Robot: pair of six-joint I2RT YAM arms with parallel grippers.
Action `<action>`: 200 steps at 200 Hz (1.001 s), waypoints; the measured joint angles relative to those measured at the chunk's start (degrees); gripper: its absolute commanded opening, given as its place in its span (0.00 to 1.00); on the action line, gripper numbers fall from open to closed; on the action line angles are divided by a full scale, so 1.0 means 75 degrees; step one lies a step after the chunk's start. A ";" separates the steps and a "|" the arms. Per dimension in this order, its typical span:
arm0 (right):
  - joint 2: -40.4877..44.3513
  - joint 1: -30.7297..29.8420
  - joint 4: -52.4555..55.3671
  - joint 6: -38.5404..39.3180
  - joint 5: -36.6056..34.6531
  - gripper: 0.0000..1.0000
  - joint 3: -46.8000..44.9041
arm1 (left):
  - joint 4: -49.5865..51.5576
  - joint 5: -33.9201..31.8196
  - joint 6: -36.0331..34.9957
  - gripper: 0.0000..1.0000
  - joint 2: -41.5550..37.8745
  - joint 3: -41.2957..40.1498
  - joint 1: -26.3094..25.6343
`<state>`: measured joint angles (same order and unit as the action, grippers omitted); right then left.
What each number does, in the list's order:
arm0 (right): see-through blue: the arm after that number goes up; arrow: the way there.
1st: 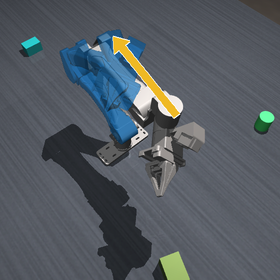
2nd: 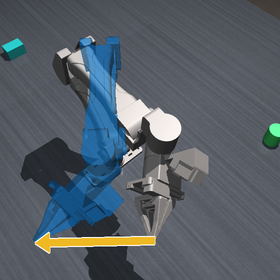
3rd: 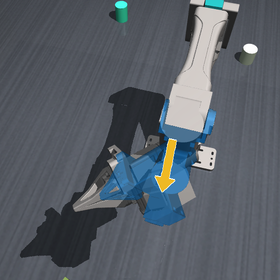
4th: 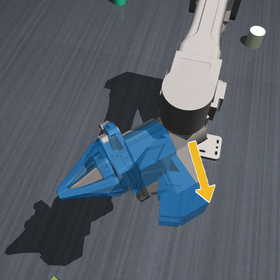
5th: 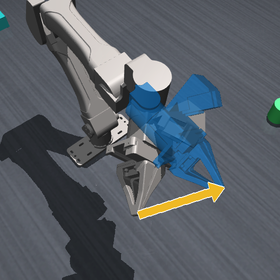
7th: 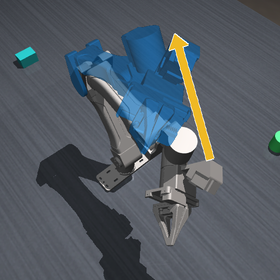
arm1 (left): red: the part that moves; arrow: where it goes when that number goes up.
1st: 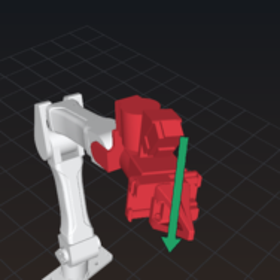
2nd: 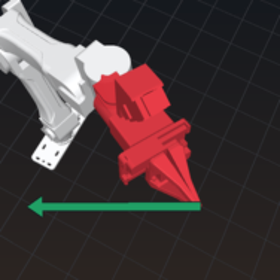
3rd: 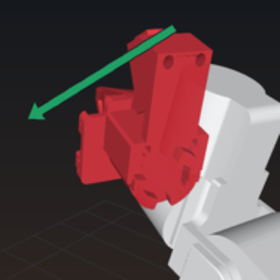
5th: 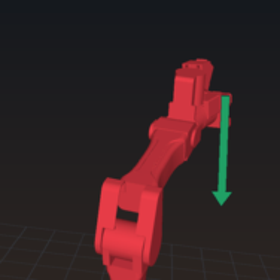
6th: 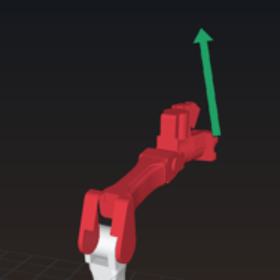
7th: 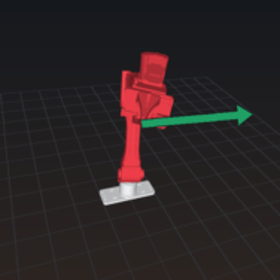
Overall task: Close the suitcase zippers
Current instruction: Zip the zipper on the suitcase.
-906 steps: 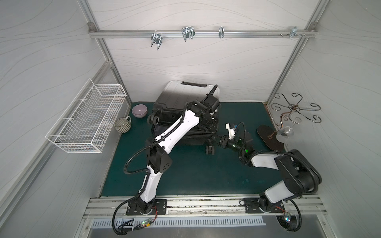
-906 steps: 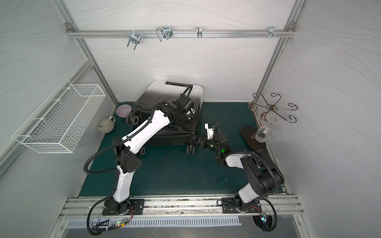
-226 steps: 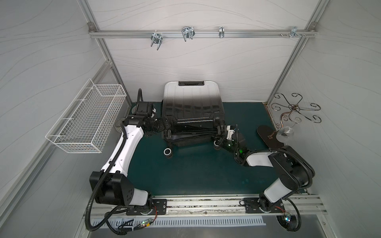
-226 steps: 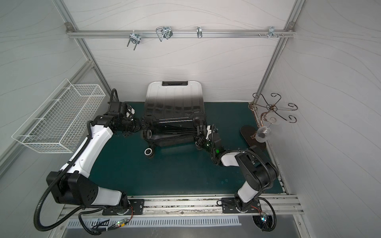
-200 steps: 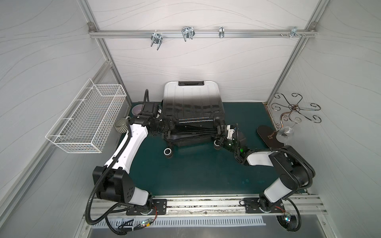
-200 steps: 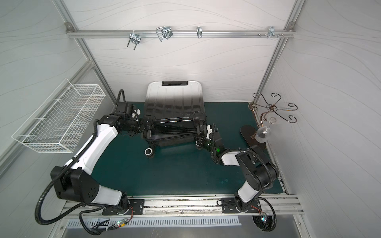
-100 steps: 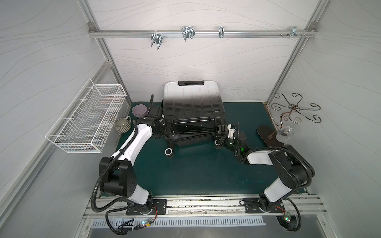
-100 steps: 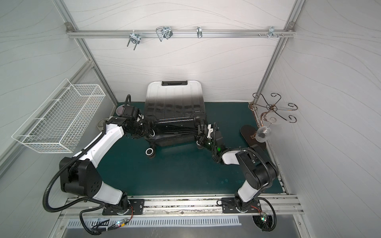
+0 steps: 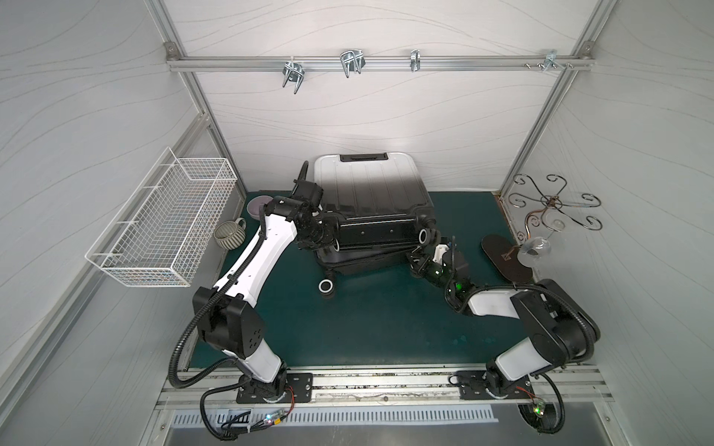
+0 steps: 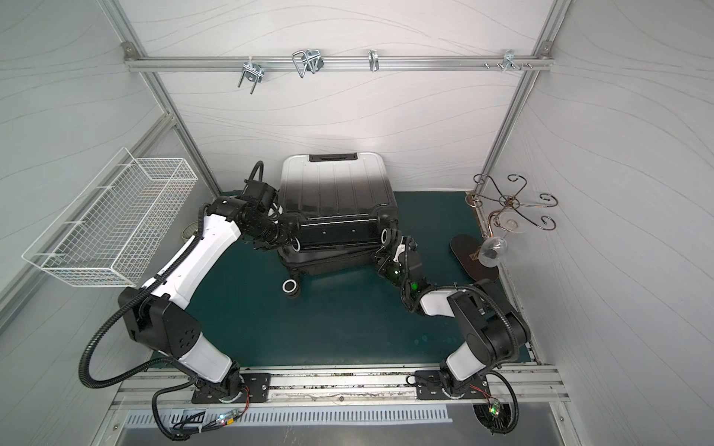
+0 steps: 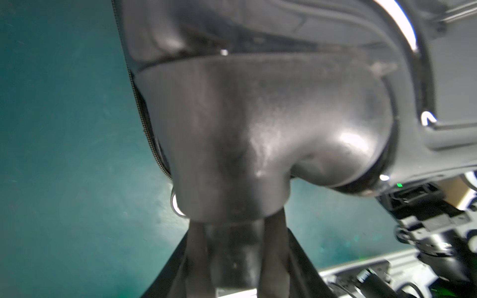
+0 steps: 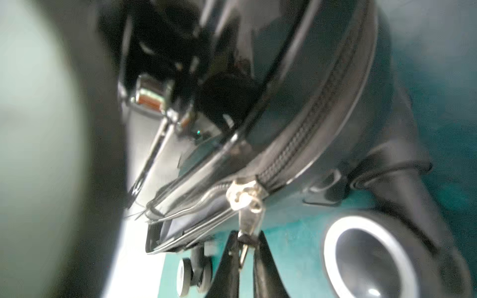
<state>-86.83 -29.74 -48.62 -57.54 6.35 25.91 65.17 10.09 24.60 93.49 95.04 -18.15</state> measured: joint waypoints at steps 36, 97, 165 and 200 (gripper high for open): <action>0.0833 -0.0134 0.0656 -0.0099 -0.0726 0.00 -0.0087 | 0.0618 0.0105 0.0157 0.00 0.0866 0.1367 -0.0201; -0.0067 -0.2331 0.1186 0.1099 -0.2926 0.00 0.1061 | 0.0807 0.0286 0.0449 0.00 0.1513 0.2366 -0.0629; -0.1912 -0.2975 0.1722 0.1370 -0.2812 0.00 0.3249 | 0.0775 -0.0096 0.0338 0.00 0.1658 0.2739 -0.0568; -0.2675 -0.3287 0.1306 0.1434 -0.2541 0.00 0.3733 | 0.0175 -0.0166 0.0294 0.00 0.1008 0.1757 -0.0431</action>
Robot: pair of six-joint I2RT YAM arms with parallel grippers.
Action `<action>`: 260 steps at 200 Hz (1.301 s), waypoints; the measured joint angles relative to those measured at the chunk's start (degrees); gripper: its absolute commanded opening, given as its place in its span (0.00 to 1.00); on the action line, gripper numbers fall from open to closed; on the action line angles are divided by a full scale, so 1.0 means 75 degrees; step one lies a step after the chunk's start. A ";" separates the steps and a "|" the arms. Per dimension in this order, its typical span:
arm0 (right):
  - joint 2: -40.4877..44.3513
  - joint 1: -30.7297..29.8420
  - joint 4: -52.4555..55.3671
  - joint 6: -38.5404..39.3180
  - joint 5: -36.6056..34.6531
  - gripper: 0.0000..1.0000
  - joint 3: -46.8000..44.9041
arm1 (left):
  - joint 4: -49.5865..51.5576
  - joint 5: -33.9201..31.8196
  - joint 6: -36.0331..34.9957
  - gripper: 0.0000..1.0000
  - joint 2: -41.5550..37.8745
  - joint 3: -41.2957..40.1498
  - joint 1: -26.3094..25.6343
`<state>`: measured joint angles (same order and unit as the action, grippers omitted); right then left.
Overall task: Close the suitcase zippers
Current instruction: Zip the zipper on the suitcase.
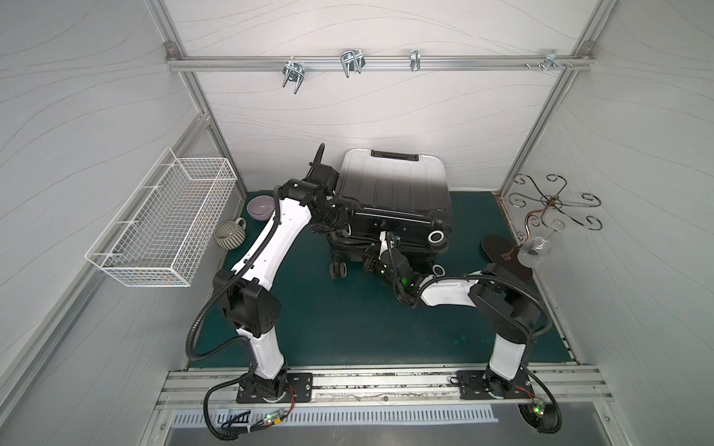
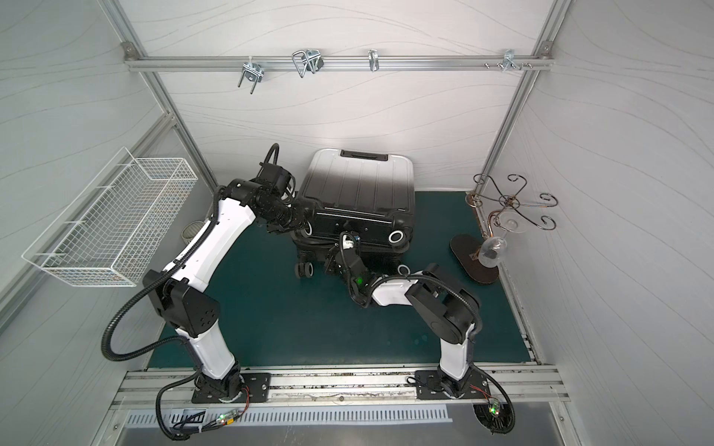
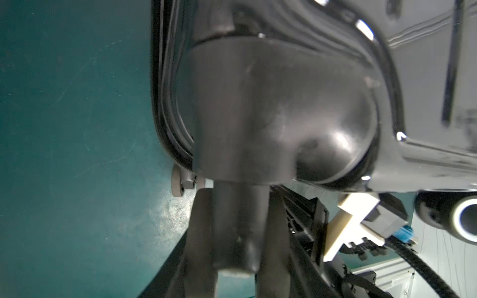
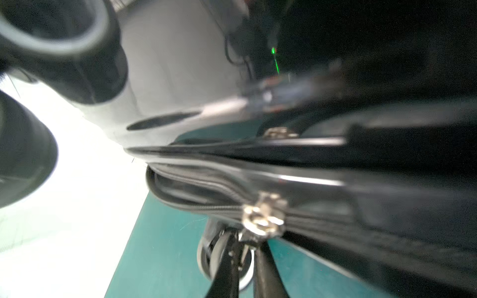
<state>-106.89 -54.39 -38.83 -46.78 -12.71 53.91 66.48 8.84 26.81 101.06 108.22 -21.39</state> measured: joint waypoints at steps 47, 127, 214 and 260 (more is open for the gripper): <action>-0.0108 -0.0189 -0.0361 0.0385 0.1250 0.00 -0.0134 | -0.1338 0.1128 0.0714 0.00 -0.1125 -0.2107 -0.0137; 0.0213 -0.0519 -0.0516 0.0312 0.1070 0.00 -0.0533 | -0.3477 0.1411 0.2728 0.00 -0.2305 -0.4016 -0.0574; -0.1326 -0.1218 -0.3561 -0.0790 -0.2381 0.00 -0.0254 | -0.6137 0.0737 0.5476 0.00 -0.2725 -0.5292 -0.1425; -0.1582 -0.1510 -0.3337 -0.1661 -0.3448 0.00 0.0458 | -0.6365 -0.0052 0.5916 0.00 -0.2667 -0.5106 -0.1886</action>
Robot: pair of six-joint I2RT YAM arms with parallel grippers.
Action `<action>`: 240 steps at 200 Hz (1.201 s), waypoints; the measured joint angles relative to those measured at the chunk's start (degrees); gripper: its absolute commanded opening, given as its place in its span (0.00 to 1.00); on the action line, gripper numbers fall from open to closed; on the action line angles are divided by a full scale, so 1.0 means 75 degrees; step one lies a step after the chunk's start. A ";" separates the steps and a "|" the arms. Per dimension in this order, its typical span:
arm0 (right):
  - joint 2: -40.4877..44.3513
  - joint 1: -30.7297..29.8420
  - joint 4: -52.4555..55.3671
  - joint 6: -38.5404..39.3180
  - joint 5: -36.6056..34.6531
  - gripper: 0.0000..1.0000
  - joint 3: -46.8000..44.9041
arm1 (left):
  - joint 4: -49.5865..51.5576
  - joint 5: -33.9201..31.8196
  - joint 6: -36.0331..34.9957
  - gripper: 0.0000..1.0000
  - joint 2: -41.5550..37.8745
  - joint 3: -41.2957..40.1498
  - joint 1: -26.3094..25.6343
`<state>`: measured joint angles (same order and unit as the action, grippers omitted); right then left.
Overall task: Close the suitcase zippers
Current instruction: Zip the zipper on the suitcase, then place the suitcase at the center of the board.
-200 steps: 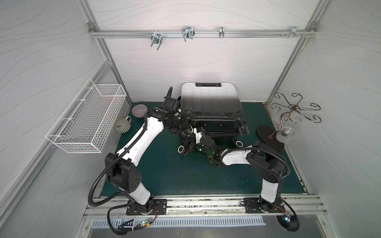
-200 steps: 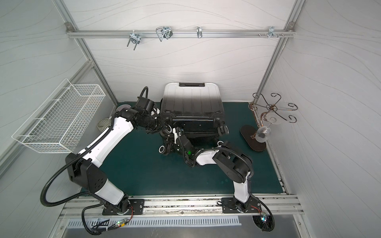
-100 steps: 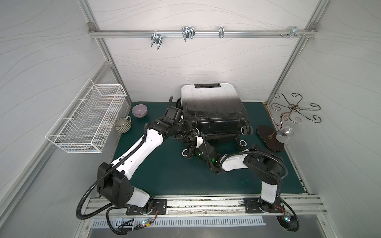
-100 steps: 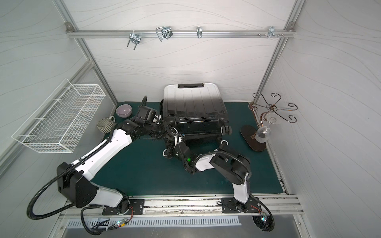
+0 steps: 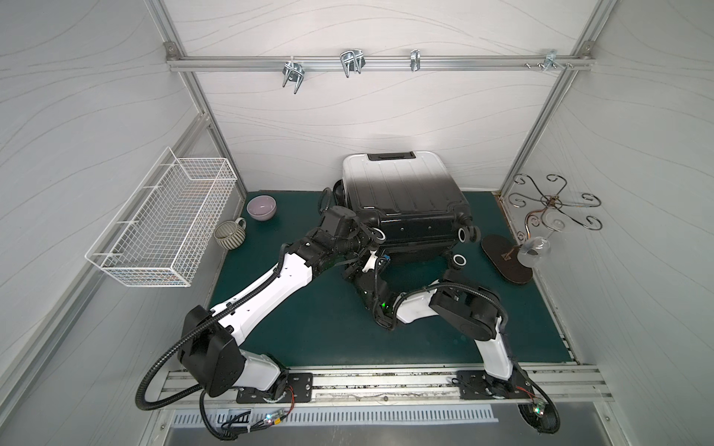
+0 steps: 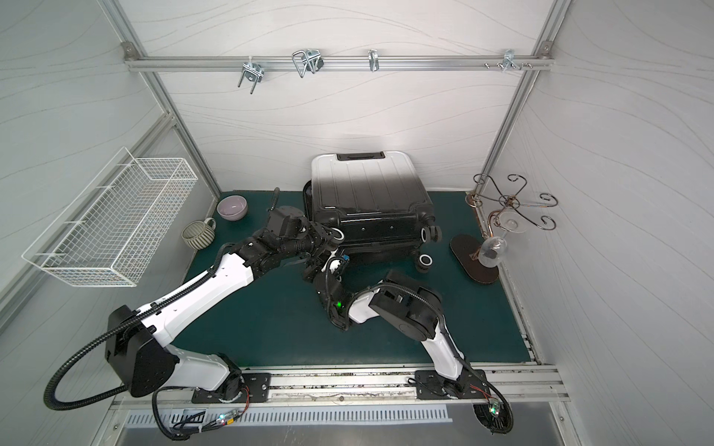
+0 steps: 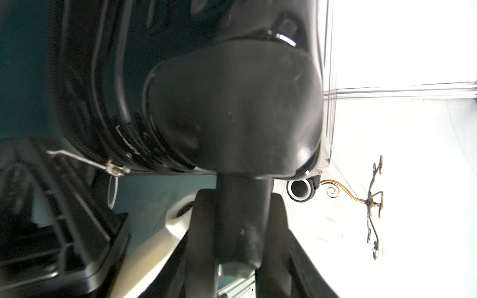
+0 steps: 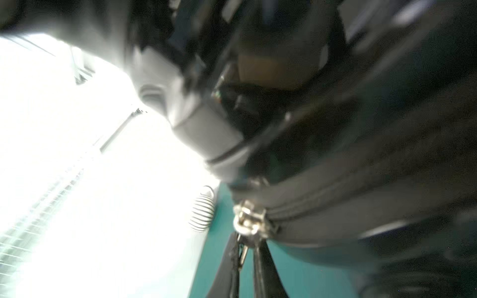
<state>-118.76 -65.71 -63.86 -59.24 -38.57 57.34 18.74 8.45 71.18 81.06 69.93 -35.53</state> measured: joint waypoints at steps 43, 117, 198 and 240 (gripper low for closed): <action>0.0431 -0.0035 0.0047 -0.0268 0.0825 0.42 -0.0901 | 0.0134 0.0044 -0.0082 0.00 0.0099 -0.0050 -0.0125; 0.5112 -0.0169 0.2935 0.0306 0.2751 0.61 -0.3856 | 0.0050 0.1116 -0.1177 0.03 0.0242 -0.0076 0.0111; 0.7667 0.3672 1.2450 0.1719 0.5776 0.99 0.0682 | -0.0082 0.1562 -0.2617 0.03 0.0204 -0.0513 0.0318; 0.5257 0.3695 1.3860 0.2165 0.6764 0.99 0.3191 | -0.0335 0.1329 -0.3016 0.29 -0.0326 -0.1157 0.0323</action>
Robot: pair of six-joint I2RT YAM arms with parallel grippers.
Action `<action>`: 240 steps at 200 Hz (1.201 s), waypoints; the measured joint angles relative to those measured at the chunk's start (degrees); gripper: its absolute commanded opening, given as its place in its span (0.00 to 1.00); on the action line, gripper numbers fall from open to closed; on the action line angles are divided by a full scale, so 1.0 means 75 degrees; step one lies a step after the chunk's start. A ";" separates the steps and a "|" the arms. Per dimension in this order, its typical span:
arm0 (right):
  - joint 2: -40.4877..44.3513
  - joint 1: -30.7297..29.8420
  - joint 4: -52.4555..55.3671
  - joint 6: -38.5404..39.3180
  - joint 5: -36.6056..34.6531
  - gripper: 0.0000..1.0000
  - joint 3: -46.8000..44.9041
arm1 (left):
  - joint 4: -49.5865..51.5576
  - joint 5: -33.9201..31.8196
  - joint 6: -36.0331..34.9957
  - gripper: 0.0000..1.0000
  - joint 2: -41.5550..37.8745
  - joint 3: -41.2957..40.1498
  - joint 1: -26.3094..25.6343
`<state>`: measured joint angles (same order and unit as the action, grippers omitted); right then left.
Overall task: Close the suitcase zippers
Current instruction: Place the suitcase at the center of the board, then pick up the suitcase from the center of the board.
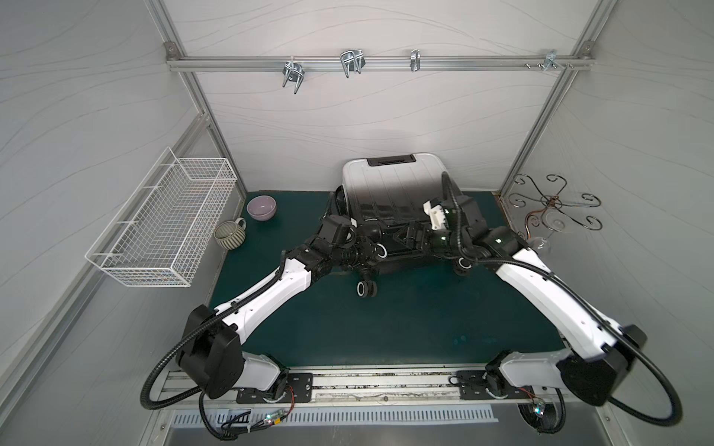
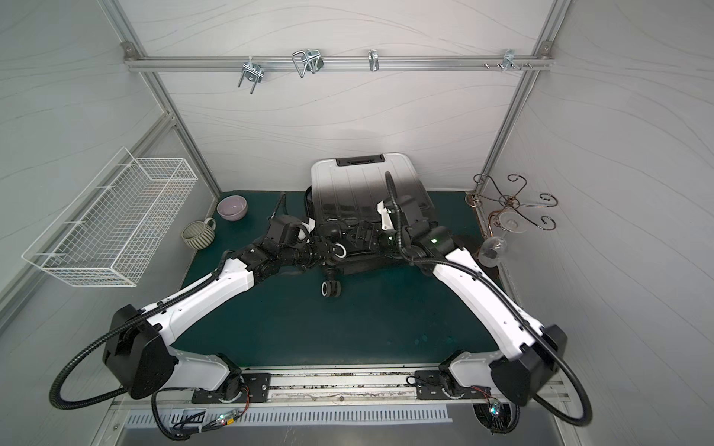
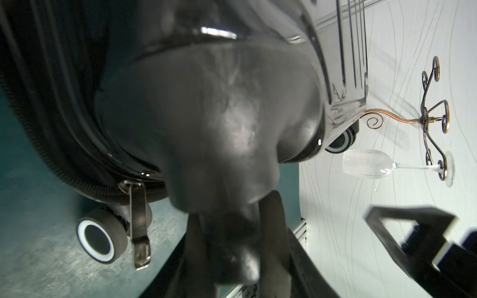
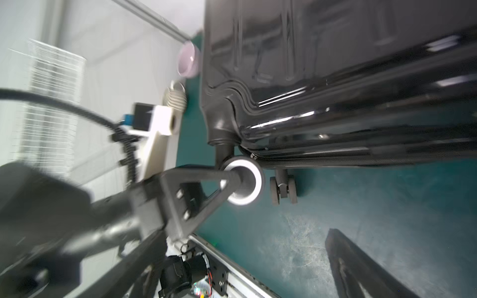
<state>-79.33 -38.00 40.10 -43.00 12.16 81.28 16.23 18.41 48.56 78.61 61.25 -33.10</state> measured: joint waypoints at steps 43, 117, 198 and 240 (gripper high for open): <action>-0.1682 -0.1003 0.1037 -0.0350 -0.0915 0.99 0.0991 | 0.0667 -0.0373 -0.1035 0.65 -0.0822 -0.0379 0.0020; -0.3413 -0.2340 0.2279 -0.1323 -0.2736 0.99 0.3631 | 0.1122 -0.0085 -0.1813 0.71 -0.4162 -0.1775 0.1655; -0.5590 -0.2853 0.3418 -0.1445 -0.4097 0.75 0.5488 | 0.1457 -0.0204 -0.1725 0.70 -0.4304 -0.2535 0.2110; -0.5543 -0.2876 0.3214 -0.0790 -0.4191 0.28 0.5435 | 0.1457 -0.0230 -0.1918 0.70 -0.4144 -0.2789 0.2110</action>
<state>-120.90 -59.57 64.20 -48.93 -19.27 122.04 27.16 16.69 34.17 47.53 40.34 -17.28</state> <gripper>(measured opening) 0.494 0.693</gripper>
